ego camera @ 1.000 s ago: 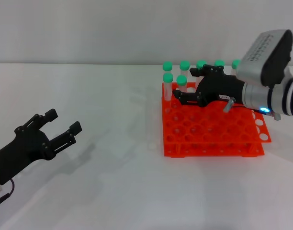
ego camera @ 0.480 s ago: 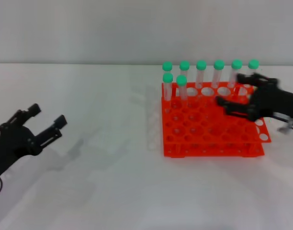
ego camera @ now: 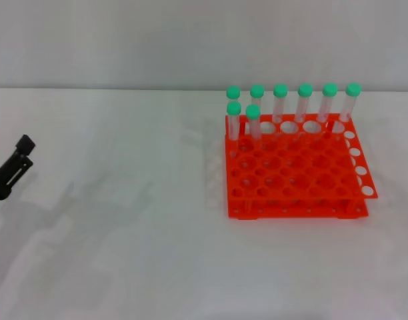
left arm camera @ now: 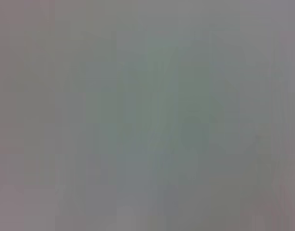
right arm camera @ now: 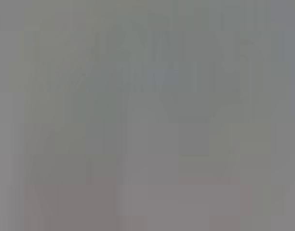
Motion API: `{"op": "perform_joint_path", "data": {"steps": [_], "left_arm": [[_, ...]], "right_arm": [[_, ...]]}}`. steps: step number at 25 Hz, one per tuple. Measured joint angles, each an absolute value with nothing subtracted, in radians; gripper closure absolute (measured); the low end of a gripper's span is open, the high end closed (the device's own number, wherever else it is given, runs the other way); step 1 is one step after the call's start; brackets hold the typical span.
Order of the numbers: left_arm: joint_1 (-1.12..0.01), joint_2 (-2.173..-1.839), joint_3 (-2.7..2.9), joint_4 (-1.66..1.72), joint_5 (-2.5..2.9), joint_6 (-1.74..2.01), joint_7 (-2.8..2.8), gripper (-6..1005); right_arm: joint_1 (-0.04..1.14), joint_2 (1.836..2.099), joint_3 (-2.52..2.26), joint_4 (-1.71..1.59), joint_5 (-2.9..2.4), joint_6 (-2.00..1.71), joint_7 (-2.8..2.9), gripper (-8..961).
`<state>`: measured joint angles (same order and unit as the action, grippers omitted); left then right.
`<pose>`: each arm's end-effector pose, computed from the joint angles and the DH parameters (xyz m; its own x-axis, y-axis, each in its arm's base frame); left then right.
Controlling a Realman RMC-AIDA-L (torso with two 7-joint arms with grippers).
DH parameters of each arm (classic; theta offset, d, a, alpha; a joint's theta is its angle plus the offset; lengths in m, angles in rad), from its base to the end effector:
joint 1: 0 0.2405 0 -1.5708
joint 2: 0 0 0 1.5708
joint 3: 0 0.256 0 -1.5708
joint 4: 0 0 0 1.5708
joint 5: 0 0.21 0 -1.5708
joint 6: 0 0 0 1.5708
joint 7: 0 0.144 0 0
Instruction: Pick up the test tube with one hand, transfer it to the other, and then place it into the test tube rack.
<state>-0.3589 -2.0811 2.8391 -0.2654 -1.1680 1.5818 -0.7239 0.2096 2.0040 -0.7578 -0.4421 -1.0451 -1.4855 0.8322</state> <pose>-0.3593 0.2698 0.0446 0.5585 -0.0781 0.8258 0.7677 -0.3283 -0.5503 0.3494 0.2790 0.0898 0.6036 0.1443 -0.7841 -0.6782 -0.4242 -0.6001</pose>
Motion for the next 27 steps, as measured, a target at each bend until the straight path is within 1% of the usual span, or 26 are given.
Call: {"op": "perform_joint_path", "data": {"steps": [6,13,27], "left_arm": [[-0.358,-2.082,2.784,-0.21,-1.184,1.579,-0.695,124],[-0.388,-2.081,2.769,-0.152,-1.202,1.577,-0.649,125],[-0.404,-2.083,2.769,-0.053,-1.239,1.557,-0.578,124]], "right_arm": [[0.185,2.002,-0.478,-0.234,-1.045,-1.619,0.56,111],[0.175,2.002,-0.417,-0.227,-1.044,-1.613,0.471,111],[0.185,2.001,-0.388,-0.232,-1.002,-1.634,0.395,111]]}}
